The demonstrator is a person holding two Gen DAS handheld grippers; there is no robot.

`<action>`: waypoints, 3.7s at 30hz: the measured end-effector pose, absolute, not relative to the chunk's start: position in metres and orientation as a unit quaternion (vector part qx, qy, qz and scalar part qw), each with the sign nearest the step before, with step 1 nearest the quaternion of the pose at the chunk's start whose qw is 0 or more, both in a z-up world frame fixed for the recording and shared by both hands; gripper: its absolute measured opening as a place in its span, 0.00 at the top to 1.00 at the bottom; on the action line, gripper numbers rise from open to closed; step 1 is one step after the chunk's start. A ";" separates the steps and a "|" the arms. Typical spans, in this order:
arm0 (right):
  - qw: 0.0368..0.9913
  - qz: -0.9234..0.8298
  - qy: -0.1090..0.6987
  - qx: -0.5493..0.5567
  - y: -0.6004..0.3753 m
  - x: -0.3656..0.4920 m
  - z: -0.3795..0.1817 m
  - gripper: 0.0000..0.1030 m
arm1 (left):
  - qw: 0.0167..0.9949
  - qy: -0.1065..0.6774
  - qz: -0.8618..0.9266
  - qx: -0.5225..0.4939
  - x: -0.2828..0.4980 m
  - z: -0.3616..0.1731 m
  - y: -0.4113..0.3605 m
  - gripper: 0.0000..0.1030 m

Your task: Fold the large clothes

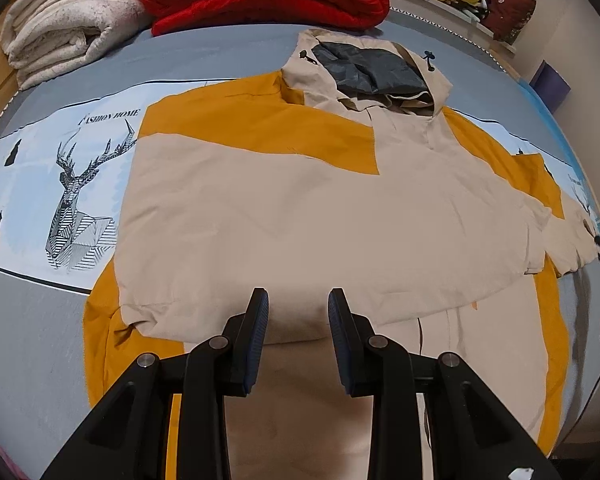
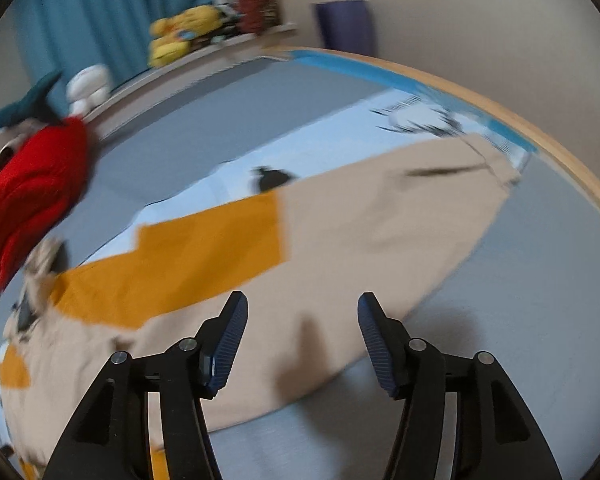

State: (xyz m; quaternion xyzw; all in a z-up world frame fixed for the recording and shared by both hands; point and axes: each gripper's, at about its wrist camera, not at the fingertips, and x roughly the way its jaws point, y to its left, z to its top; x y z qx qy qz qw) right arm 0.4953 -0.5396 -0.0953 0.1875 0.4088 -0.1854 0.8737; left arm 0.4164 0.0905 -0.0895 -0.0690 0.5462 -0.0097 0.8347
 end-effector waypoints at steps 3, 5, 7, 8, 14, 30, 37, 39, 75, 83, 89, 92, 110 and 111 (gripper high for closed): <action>0.863 -0.207 0.414 0.204 -0.577 0.491 -0.113 0.43 | 0.833 0.549 -0.010 -0.067 0.418 -0.093 0.090 0.73; 0.854 -0.219 0.415 0.224 -0.600 0.487 -0.125 0.43 | 0.831 0.552 -0.011 -0.069 0.419 -0.094 0.090 0.73; 0.842 -0.230 0.415 0.256 -0.622 0.483 -0.137 0.43 | 0.830 0.553 -0.013 -0.069 0.419 -0.095 0.089 0.73; 0.836 -0.231 0.414 0.276 -0.632 0.481 -0.143 0.43 | 0.830 0.553 -0.013 -0.068 0.419 -0.096 0.088 0.73; 0.828 -0.227 0.383 0.340 -0.667 0.477 -0.161 0.43 | 0.826 0.559 -0.018 -0.069 0.419 -0.102 0.084 0.73; 0.836 -0.220 0.312 0.394 -0.682 0.484 -0.163 0.97 | 0.825 0.557 -0.026 -0.088 0.419 -0.099 0.085 0.73; 0.902 -0.174 0.266 0.293 -0.600 0.508 -0.063 0.98 | 0.830 0.546 -0.024 -0.108 0.417 -0.085 0.102 0.73; 0.923 -0.129 0.264 0.250 -0.549 0.516 -0.027 0.98 | 0.835 0.537 -0.020 -0.118 0.416 -0.077 0.113 0.73; 0.795 0.095 0.561 0.209 -0.317 0.473 -0.088 0.46 | 0.837 0.521 -0.083 -0.146 0.407 -0.056 0.107 0.73; 0.762 0.131 0.623 0.117 -0.286 0.470 -0.104 0.65 | 0.841 0.514 -0.124 -0.116 0.406 -0.057 0.075 0.73; 0.763 0.247 0.573 0.168 -0.253 0.462 -0.069 0.94 | 0.839 0.506 -0.163 -0.117 0.404 -0.053 0.061 0.73; 0.753 0.301 0.540 0.225 -0.235 0.463 -0.059 0.94 | 0.829 0.499 -0.221 -0.121 0.399 -0.047 0.039 0.72; 0.759 0.324 0.478 0.301 -0.180 0.471 -0.047 0.88 | 0.842 0.490 -0.203 -0.099 0.402 -0.040 0.045 0.85; 0.769 0.308 0.474 0.298 -0.186 0.471 -0.047 0.86 | 0.845 0.493 -0.175 -0.113 0.407 -0.040 0.065 0.86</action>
